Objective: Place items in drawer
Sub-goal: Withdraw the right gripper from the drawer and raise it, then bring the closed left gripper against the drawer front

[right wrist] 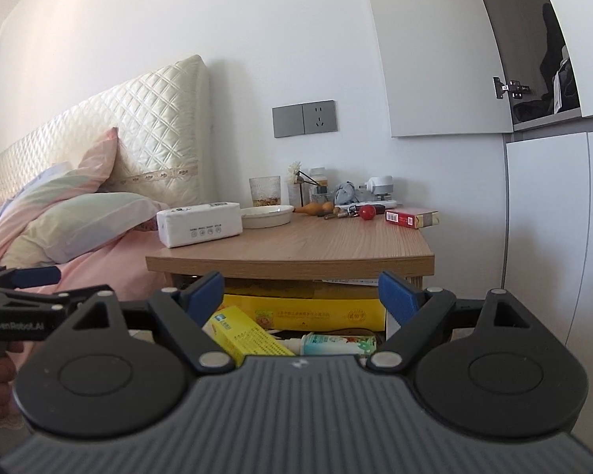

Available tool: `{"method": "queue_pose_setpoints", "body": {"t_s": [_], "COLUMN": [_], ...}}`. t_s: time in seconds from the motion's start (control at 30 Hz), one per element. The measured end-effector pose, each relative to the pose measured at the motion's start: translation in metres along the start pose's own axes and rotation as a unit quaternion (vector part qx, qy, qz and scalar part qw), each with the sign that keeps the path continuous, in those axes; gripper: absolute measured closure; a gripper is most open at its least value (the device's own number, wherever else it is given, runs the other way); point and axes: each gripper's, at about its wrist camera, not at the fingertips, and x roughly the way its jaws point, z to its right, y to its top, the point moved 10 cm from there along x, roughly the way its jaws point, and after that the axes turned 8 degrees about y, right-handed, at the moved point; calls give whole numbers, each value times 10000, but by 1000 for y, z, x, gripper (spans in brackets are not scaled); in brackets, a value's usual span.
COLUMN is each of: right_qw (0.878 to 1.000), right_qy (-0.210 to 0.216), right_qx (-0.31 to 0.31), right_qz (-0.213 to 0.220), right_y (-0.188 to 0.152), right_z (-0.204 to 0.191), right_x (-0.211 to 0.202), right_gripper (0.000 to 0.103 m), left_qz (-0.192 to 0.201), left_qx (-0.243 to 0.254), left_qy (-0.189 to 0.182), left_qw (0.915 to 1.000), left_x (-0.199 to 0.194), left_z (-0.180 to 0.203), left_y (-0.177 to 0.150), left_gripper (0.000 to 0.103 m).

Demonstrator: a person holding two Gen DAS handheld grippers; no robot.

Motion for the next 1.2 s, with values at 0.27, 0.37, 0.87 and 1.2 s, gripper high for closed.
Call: {"method": "queue_pose_setpoints", "body": {"t_s": [0.27,0.37,0.87,1.2], "right_qw": [9999,9999,9994,9997], "right_qy": [11,-33,-178,199], "right_qx": [133,134,254,83], "right_qz": [11,14,127,64], "right_y": [-4,-6,-9,-17], "right_z": [0,-1,1,-23], "right_x": [-9,-12,-28,-29], "right_gripper": [17,24,84,88], "left_qz": [118,169,132,133], "left_qx": [80,181,264,358], "left_qy": [-30,-50,-1,-97], "left_qw": [9999,9997,9996,9992], "left_x": [-11,-16,-22,-26], "left_z": [6,11,22,32], "left_y": [-6,-8,-17,-27], "left_gripper": [7,12,67,99]}}
